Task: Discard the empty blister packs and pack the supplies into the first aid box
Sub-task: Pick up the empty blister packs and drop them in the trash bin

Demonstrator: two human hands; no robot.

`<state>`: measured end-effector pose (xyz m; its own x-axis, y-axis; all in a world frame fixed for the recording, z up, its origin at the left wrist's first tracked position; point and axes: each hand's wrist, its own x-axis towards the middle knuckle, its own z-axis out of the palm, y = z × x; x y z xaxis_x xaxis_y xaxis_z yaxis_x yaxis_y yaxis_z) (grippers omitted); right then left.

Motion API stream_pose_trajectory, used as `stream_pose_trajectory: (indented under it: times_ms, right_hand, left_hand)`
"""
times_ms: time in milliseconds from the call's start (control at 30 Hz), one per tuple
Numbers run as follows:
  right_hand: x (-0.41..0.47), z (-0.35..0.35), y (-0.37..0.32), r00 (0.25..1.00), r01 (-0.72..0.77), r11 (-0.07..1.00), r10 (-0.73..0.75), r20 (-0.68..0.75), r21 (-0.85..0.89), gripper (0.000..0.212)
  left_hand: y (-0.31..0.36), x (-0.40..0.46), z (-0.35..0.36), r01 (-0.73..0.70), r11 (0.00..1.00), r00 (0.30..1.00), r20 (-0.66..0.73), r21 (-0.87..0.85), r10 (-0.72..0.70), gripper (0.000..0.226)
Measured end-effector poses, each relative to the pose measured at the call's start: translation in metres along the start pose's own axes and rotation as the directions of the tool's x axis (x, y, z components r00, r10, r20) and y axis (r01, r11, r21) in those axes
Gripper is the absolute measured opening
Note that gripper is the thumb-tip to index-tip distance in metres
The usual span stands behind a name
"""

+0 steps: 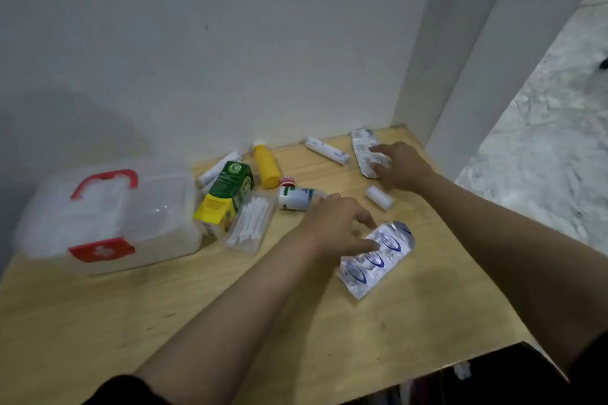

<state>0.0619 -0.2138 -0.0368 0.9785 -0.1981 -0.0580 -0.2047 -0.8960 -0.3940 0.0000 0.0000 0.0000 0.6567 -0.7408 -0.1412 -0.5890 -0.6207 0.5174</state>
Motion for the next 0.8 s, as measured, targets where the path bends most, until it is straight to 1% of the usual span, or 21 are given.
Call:
stream_pose_trajectory:
  times_ms: [67, 100, 200, 267, 333, 433, 533, 633, 733, 800]
  right_hand:
    - [0.001, 0.007, 0.005, 0.999, -0.026, 0.999, 0.025, -0.039, -0.026, 0.046]
    - [0.003, 0.012, 0.008, 0.999, -0.024, 0.999, 0.022, -0.045, -0.046, 0.046]
    - [-0.003, 0.020, 0.011, 0.999, -0.020, 0.997, 0.017, -0.044, -0.077, 0.043]
    - [-0.008, 0.020, 0.013, 0.999, -0.032, 0.999, 0.031, -0.045, -0.032, 0.046]
    - [-0.013, 0.018, 0.017, 0.997, -0.061, 0.997, 0.064, -0.048, 0.047, 0.049]
    - [-0.025, 0.013, 0.021, 0.996, -0.069, 0.989, 0.075, -0.047, 0.127, 0.044]
    - [-0.038, 0.007, 0.027, 0.994, -0.098, 0.974, 0.106, -0.030, 0.204, 0.048]
    - [-0.059, 0.001, 0.035, 0.992, -0.107, 0.964, 0.120, -0.043, 0.242, 0.055]
    - [-0.080, -0.006, 0.045, 0.988, -0.094, 0.967, 0.119, -0.094, 0.237, 0.060]
    - [-0.092, -0.010, 0.054, 0.983, -0.093, 0.960, 0.131, -0.130, 0.265, 0.058]
  left_hand:
    - [0.003, 0.004, 0.011, -0.040, 0.974, 0.999, 0.018, 0.223, 0.037, 0.045]
    - [0.003, 0.006, 0.018, -0.047, 0.956, 0.999, 0.016, 0.288, 0.044, 0.047]
    - [0.002, 0.010, 0.032, -0.036, 0.920, 0.999, -0.020, 0.389, 0.047, 0.049]
    - [0.002, 0.011, 0.035, -0.030, 0.903, 0.998, -0.042, 0.428, 0.053, 0.049]
    - [0.004, 0.011, 0.037, -0.005, 0.914, 0.998, -0.050, 0.405, 0.028, 0.048]
    - [0.011, 0.008, 0.039, 0.029, 0.942, 0.999, -0.050, 0.336, -0.013, 0.046]
    - [0.019, 0.007, 0.042, 0.057, 0.947, 0.998, -0.046, 0.316, -0.044, 0.040]
    - [0.029, 0.004, 0.044, 0.095, 0.946, 0.995, -0.035, 0.309, -0.088, 0.037]
    - [0.037, 0.000, 0.046, 0.131, 0.953, 0.991, -0.028, 0.274, -0.128, 0.034]
    - [0.041, -0.003, 0.048, 0.159, 0.963, 0.987, -0.031, 0.217, -0.156, 0.035]
